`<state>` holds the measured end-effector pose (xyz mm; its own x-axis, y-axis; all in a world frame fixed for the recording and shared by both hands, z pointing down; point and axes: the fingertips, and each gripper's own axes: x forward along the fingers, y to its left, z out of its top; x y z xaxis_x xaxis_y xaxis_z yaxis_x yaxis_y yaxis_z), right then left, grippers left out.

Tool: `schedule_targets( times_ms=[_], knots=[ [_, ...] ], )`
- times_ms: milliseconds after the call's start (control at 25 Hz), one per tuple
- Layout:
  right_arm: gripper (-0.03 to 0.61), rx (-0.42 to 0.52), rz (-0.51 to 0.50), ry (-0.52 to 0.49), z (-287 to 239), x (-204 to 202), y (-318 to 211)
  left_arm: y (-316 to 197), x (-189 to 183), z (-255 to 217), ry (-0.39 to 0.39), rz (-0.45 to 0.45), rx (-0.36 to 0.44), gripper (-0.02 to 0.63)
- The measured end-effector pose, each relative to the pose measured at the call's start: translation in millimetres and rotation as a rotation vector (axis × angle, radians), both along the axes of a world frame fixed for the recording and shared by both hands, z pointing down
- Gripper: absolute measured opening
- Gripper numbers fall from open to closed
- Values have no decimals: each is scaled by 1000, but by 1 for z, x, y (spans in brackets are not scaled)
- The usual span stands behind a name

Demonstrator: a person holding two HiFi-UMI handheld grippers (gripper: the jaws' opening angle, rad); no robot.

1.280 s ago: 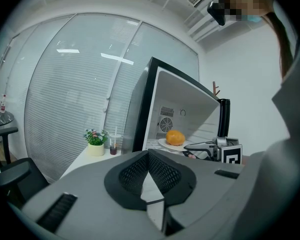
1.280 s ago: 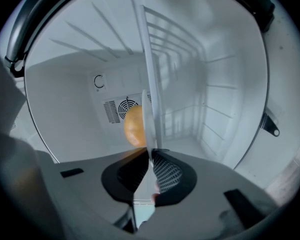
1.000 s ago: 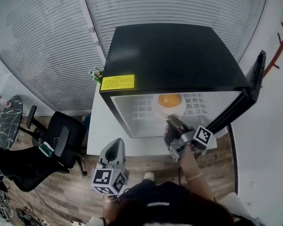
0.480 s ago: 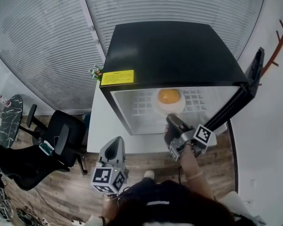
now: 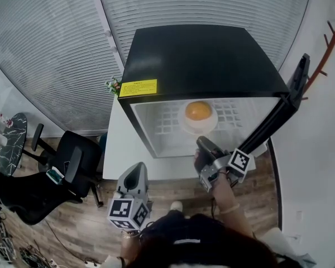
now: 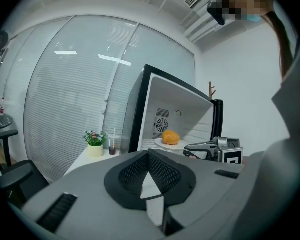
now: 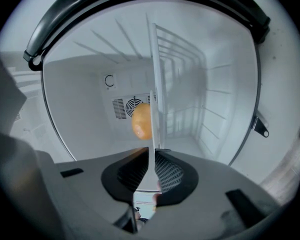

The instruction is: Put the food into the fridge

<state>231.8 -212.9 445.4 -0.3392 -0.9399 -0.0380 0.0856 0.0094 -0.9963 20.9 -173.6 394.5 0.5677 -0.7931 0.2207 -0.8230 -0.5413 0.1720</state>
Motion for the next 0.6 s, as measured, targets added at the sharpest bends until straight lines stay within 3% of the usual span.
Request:
schedule_targets(
  times_ms=[600],
  knots=[
    [-6, 49, -5, 223, -13, -3, 30, 23, 3, 3, -6, 30, -2, -5]
  ],
)
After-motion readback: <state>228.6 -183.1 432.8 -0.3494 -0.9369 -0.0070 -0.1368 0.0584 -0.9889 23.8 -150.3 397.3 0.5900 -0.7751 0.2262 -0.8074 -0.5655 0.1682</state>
